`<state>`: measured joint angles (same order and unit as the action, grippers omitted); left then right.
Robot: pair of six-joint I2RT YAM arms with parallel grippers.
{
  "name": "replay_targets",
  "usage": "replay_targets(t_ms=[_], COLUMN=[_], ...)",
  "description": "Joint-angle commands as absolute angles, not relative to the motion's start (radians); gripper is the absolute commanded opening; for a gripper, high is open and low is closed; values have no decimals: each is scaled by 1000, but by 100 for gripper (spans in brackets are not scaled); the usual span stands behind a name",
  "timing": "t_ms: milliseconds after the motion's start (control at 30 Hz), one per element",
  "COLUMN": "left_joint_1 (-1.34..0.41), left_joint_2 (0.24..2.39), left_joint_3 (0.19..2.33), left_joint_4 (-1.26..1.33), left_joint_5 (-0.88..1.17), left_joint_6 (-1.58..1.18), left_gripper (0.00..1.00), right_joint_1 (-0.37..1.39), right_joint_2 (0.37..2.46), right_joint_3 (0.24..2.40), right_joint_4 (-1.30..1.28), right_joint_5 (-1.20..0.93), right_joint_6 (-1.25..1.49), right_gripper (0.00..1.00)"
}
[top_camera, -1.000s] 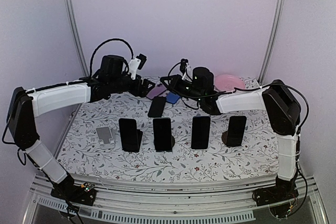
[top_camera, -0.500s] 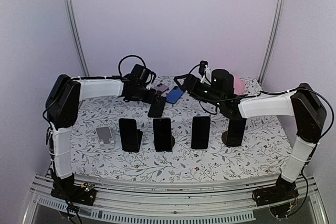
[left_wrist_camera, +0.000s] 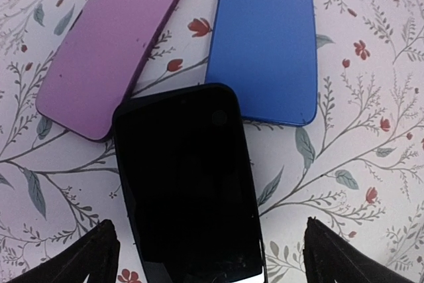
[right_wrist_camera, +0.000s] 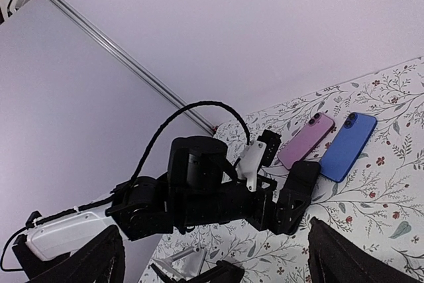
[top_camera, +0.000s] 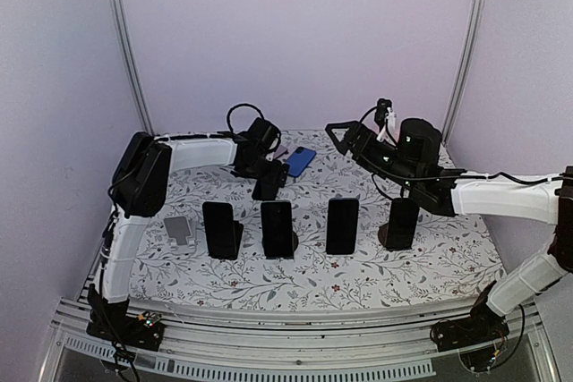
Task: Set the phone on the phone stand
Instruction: Pick up the phone from the center of the board.
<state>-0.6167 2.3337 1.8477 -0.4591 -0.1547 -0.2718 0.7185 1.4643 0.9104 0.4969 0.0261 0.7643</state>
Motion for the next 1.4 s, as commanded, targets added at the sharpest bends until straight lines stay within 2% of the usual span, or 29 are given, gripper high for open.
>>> replay_targets(t_ms=[0,367,500,600,700,1367], left_joint_1=[-629,-616,-616,-611,-607,-613], left_joint_2=[2420,2531,2526,2505,2461,2087], left_joint_3=[1940,2031,2021,2008,1983,1869], left_joint_4=[-543,-573,-572,-567,-540,-420], left_joint_5=[-223,-232,-245,-254,-260,-230], left_joint_6=[-319,-357,-350,-338,-316,-215], left_gripper=[97,96,83,69,61,58], right_joint_1=[713,714,713,714,714,713], right_joint_2=[1396,1307,1311,1317,1321,1400], right_joint_3=[883,833,834,838,842,931], right_joint_4=[467,442,443,443,441,403], right_joint_5=[36,42,36,24,18,-66], right_joint_6=[740,718,716,716,714,691], right_gripper=[96,97,97,97,97,98])
